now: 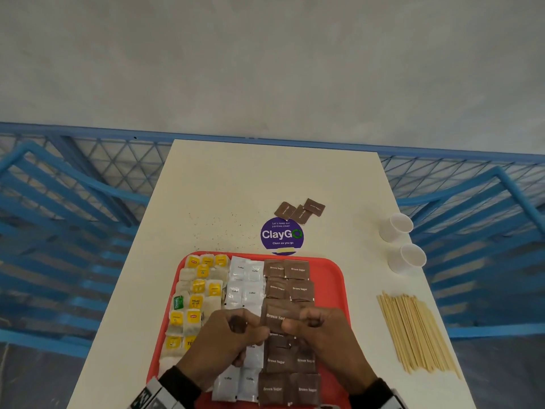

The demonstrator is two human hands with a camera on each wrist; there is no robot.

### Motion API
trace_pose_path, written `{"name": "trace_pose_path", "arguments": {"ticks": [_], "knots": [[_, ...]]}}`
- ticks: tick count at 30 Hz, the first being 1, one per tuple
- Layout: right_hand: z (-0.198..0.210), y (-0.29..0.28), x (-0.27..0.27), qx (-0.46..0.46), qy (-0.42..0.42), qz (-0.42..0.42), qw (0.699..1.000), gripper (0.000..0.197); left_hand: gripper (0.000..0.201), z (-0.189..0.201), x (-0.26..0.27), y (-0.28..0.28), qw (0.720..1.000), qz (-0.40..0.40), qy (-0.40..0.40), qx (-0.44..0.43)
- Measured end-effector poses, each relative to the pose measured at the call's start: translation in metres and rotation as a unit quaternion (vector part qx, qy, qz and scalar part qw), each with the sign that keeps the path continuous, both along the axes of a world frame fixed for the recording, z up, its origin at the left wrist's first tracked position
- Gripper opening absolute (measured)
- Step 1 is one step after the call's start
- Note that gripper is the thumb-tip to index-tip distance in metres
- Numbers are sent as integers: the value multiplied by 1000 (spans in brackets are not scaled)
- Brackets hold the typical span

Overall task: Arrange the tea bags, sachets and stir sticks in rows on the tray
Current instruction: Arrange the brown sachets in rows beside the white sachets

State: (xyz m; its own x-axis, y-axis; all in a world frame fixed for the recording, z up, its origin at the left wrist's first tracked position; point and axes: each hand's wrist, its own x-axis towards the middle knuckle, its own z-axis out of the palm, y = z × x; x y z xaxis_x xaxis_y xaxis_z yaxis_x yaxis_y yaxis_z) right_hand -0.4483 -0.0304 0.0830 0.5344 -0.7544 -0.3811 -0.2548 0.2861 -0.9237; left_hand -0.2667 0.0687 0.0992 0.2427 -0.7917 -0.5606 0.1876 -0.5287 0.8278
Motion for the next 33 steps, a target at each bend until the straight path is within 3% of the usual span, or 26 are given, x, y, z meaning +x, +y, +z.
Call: {"name": "trace_pose_path", "arguments": {"ticks": [4,10,14,21,29,33], "knots": [[-7,3,-8,7,18,6,1000,40,16,-5,0,0,997,-52,-59,2],[-8,2,-19,9,19,39,999,33,20,-5,3,-2,992,-126,-16,16],[-21,-1,-26,31,34,15,999,41,20,-12,-3,-4,990,-138,-22,25],[-62,-39,-35,17,102,-53,993,13,27,-30,-7,-4,995,-42,-36,86],[-100,-54,-31,17,225,-54,973,21,30,-32,15,14,992,-4,-6,126],[-104,-50,-24,-62,319,-77,942,37,42,-32,16,12,990,30,22,135]]}}
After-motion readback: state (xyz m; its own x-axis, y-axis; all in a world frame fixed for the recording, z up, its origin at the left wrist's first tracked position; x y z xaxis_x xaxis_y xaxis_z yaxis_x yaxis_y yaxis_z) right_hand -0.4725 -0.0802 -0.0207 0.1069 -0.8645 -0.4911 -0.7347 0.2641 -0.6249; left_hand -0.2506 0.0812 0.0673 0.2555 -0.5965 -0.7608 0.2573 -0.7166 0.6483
